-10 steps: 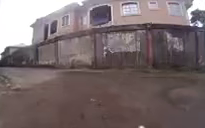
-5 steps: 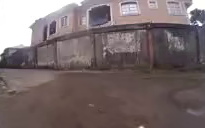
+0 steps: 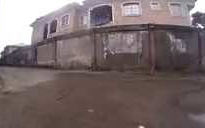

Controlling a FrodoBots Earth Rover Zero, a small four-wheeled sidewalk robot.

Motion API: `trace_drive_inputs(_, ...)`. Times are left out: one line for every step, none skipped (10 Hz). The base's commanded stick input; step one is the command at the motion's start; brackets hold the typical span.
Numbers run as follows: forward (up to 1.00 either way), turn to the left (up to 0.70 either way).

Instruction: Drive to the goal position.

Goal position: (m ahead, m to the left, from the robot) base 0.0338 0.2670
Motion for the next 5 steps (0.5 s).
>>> trace_drive_inputs(0.30, 0.33)
trace_drive_inputs(0.30, 0.60)
trace_drive_inputs(0.30, 0.60)
trace_drive_inputs(0.30, 0.60)
trace_drive_inputs(0.30, 0.60)
